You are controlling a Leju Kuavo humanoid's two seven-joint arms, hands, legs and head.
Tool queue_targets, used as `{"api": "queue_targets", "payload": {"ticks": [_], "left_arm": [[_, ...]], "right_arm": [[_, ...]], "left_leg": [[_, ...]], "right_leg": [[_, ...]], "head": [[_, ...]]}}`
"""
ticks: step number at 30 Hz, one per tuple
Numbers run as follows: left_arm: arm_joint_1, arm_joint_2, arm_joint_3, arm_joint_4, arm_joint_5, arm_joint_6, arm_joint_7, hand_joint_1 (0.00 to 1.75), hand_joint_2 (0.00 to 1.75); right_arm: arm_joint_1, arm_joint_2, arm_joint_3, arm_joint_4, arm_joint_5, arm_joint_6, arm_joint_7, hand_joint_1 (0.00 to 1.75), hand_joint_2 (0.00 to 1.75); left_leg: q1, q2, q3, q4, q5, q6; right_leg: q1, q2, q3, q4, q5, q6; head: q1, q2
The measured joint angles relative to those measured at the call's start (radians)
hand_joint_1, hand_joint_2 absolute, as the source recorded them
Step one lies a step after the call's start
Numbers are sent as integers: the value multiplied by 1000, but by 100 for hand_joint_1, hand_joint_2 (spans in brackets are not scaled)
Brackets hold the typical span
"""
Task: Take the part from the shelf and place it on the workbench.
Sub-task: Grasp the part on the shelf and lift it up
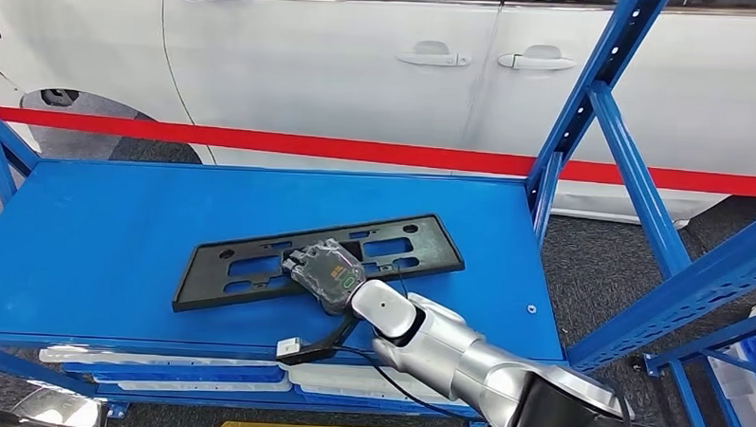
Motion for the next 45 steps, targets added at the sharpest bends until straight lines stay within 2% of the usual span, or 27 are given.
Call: {"api": "queue_targets", "payload": {"ticks": [5,9,25,30,33,34,35,37,38,39,40,42,43,44,45], "left_arm": [[-1,0,-5,0,2,0,1,0,0],[0,0,-7,0,6,0,1,0,175],[1,0,-32,0,39,-5,-7,0,175],[9,0,-47,0,65,-10,-25,0,175],[13,-1,-59,1,77,-19,-41,0,175],[14,-2,-63,1,79,-22,-45,0,175],[15,-4,-67,1,81,-25,-48,0,175],[16,-6,-75,1,83,-27,-51,0,175],[16,-8,-78,1,83,-28,-52,0,175],[16,-9,-80,1,84,-29,-52,0,175],[16,-9,-81,1,85,-31,-54,0,175],[16,-10,-84,1,86,-37,-58,0,175],[16,-9,-87,1,86,-40,-60,0,175],[14,-8,-89,1,86,-44,-63,0,175],[14,-7,-92,1,86,-48,-66,0,175]], "right_arm": [[3,0,-6,10,-1,-2,-1,173,175],[4,0,-14,14,-8,-6,-17,175,175],[37,-18,-65,-27,-80,-36,-121,175,175],[73,-72,-129,-175,-245,-76,-291,175,175],[107,-124,-188,-343,-370,-60,-404,175,175],[116,-141,-206,-395,-401,-48,-433,175,175],[125,-157,-221,-442,-422,-38,-454,175,175],[142,-184,-243,-512,-440,-26,-474,175,175],[151,-195,-250,-538,-443,-24,-480,175,175],[161,-204,-255,-557,-445,-24,-487,175,175],[169,-212,-260,-575,-447,-22,-495,175,175],[178,-226,-269,-608,-455,-17,-515,175,175],[180,-231,-273,-624,-458,-13,-523,175,175],[181,-235,-277,-639,-461,-8,-529,175,175],[184,-239,-280,-653,-464,-2,-535,175,175]], "left_leg": [[0,0,0,0,0,0],[0,0,0,0,0,0],[0,0,0,0,0,0],[-1,0,-1,3,-1,1],[1,1,10,-22,21,20],[4,4,17,-44,34,30],[9,6,24,-63,45,35],[13,9,23,-72,54,38],[15,9,17,-67,53,35],[18,9,11,-59,51,32],[23,8,4,-48,48,27],[36,7,-15,-15,36,7],[39,6,-26,5,28,-6],[40,5,-36,21,22,-18],[39,3,-44,32,19,-27]], "right_leg": [[0,0,0,0,0,0],[0,0,0,0,0,0],[0,0,0,0,0,0],[-3,1,0,-3,3,2],[-6,1,6,-18,10,17],[-4,0,3,-9,-3,21],[-4,0,-10,22,-27,24],[-13,0,-59,137,-92,32],[-19,-1,-85,194,-114,38],[-25,-1,-98,225,-119,45],[-32,-1,-94,220,-107,53],[-47,-2,-41,118,-55,73],[-50,1,-19,69,-36,78],[-51,5,-6,41,-27,76],[-48,9,-9,39,-31,68]], "head": [[0,0],[0,0],[0,0],[0,0],[0,0],[0,0],[1,0],[1,0],[1,0],[0,0],[0,0],[0,0],[1,0],[1,0],[1,0]]}}
